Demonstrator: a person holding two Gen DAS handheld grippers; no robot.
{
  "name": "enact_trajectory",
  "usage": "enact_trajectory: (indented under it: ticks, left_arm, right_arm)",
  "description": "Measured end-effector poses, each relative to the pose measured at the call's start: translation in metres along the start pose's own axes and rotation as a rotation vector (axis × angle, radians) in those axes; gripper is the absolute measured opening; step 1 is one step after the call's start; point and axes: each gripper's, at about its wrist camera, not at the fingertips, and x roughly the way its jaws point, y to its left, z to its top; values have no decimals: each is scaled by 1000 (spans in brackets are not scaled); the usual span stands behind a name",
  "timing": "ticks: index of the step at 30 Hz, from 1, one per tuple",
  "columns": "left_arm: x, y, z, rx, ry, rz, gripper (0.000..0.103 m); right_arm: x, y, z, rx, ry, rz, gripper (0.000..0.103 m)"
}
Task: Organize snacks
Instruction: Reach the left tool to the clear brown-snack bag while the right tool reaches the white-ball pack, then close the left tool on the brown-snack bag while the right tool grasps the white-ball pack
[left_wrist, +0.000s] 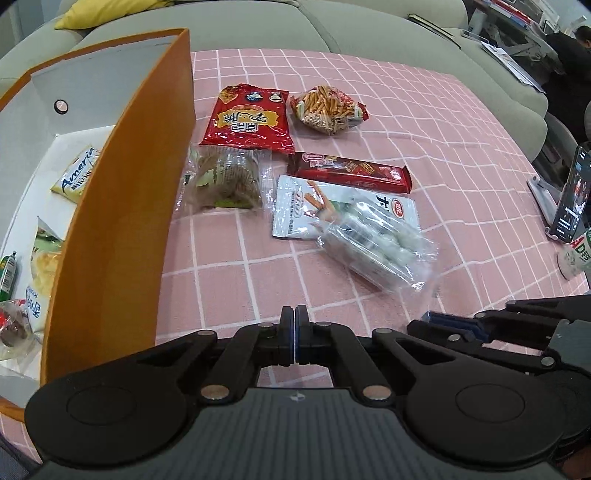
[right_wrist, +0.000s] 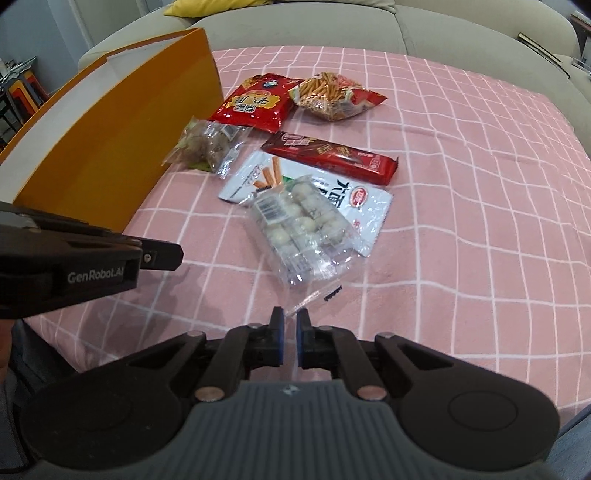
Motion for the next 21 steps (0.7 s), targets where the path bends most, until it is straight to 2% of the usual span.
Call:
enact_trajectory:
  ticks: [2, 3, 5, 8, 11, 14, 19, 21]
  left_arm:
    - [-2, 1, 1, -9, -10, -1, 1]
    - [-3, 2, 1, -12, -19, -1, 3]
    - [-4, 2, 4, -15, -36, -1, 5]
    - [-4, 0, 9, -11, -52, 12, 9]
    - [-2, -1, 17, -5, -73, 34, 19]
    - [0, -3, 27, 10, -106, 69, 32]
    - [5, -11, 44, 53, -177, 142, 55]
    - [10, -14, 50, 71, -190, 176, 60]
  right_arm:
    - [-6, 0, 0, -21, -25, -12, 17]
    - [-9, 0, 1, -38, -44, -22, 35]
    - [-17, 2, 2, -89, -90, -40, 46]
    - [-18, 6, 8, -189, -129, -45, 50]
    - [-6, 6, 19, -258, -133, -39, 55]
    - [7, 9, 28, -310, -122, -41, 65]
    - [26, 13, 38, -323, -90, -26, 65]
    - [31, 13, 41, -328, -85, -24, 64]
